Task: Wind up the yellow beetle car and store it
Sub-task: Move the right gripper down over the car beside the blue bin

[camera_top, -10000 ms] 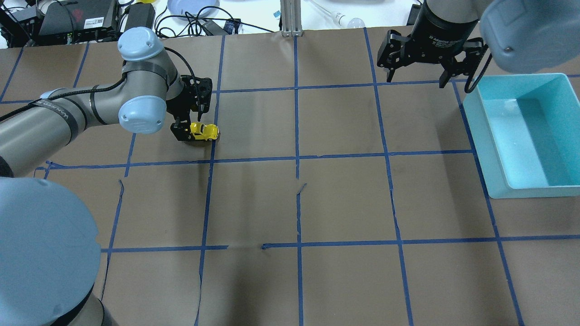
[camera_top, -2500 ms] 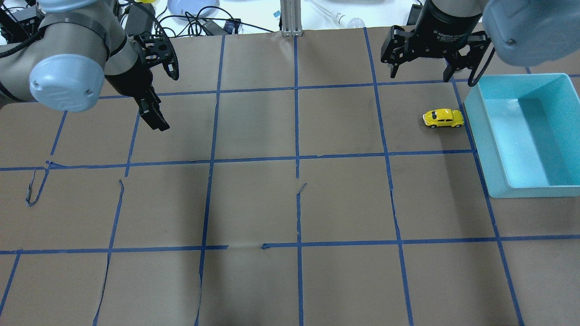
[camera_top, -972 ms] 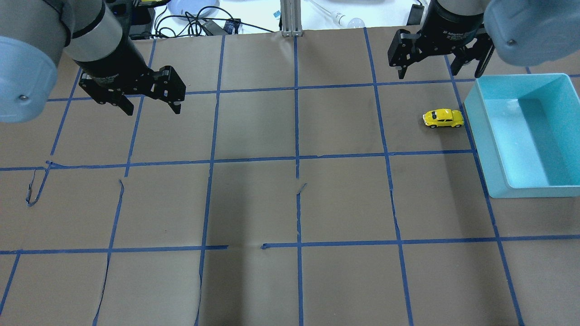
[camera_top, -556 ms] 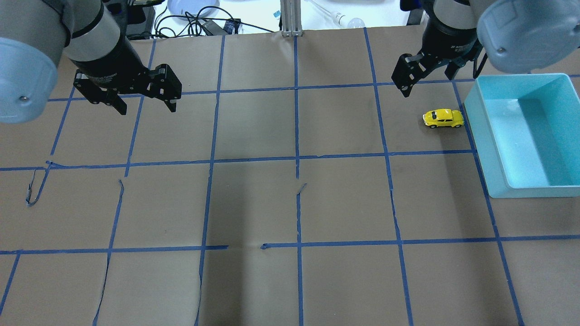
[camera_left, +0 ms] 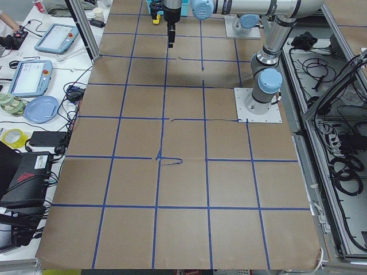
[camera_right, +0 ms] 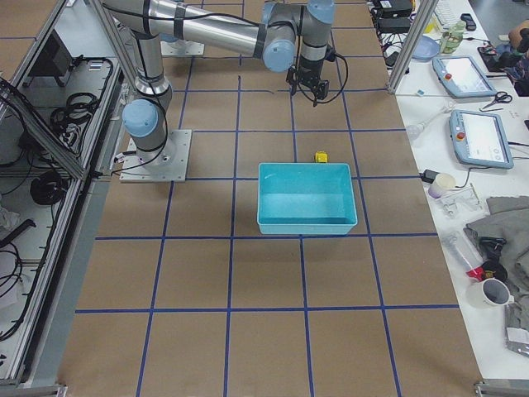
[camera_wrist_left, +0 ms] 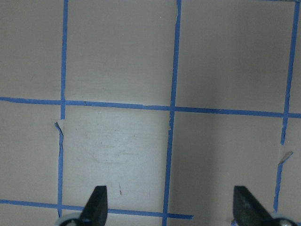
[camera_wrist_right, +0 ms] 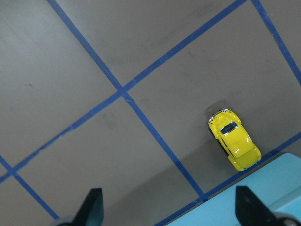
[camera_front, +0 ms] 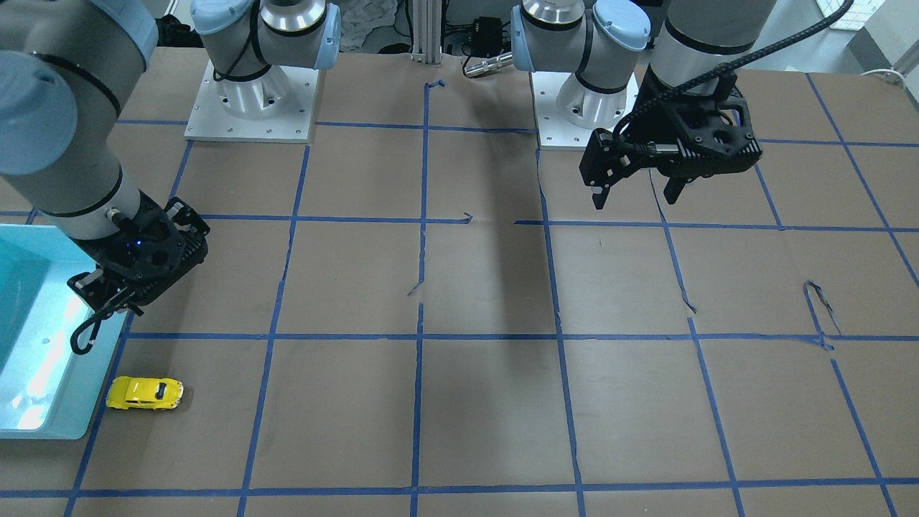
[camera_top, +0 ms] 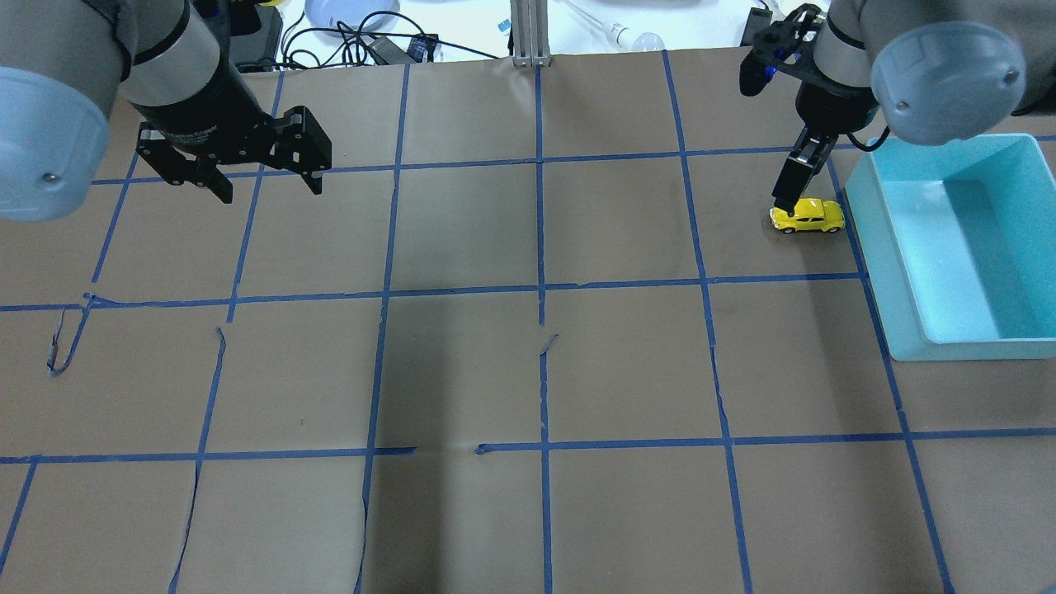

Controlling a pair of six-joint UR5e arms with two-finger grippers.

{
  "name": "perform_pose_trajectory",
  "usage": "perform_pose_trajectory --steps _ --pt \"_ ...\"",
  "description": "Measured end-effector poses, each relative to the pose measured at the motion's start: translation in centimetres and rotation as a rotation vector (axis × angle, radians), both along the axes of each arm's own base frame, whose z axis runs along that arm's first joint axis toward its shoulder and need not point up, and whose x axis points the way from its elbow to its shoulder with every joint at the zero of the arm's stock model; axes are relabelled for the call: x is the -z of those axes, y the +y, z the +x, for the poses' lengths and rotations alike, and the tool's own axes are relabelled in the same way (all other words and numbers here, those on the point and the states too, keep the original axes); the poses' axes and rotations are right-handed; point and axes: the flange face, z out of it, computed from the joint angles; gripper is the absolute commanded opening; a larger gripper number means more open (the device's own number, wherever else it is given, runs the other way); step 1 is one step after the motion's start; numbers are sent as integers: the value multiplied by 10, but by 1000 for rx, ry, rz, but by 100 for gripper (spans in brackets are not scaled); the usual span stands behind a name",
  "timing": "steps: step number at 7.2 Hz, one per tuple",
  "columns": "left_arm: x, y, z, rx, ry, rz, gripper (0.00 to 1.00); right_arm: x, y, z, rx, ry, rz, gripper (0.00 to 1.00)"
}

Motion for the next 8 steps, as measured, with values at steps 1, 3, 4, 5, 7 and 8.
perform_pose_trajectory --steps 1,3,4,5,7,8 --pt "-1 0 0 3 -3 -7 94 20 -12 -17 -108 -2 12 100" --pt "-1 0 0 5 0 -9 94 58 -36 -44 -320 -7 22 98" --pt "0 -1 -1 6 1 -10 94 78 -47 -53 -408 -8 18 95" --pt "0 -1 -1 6 2 -10 94 96 -57 -59 -480 -4 13 95" --pt "-2 -4 0 9 0 -27 100 130 -74 -73 -600 7 8 95" --pt "-6 -8 0 13 0 -60 100 145 -78 -79 -622 4 17 95"
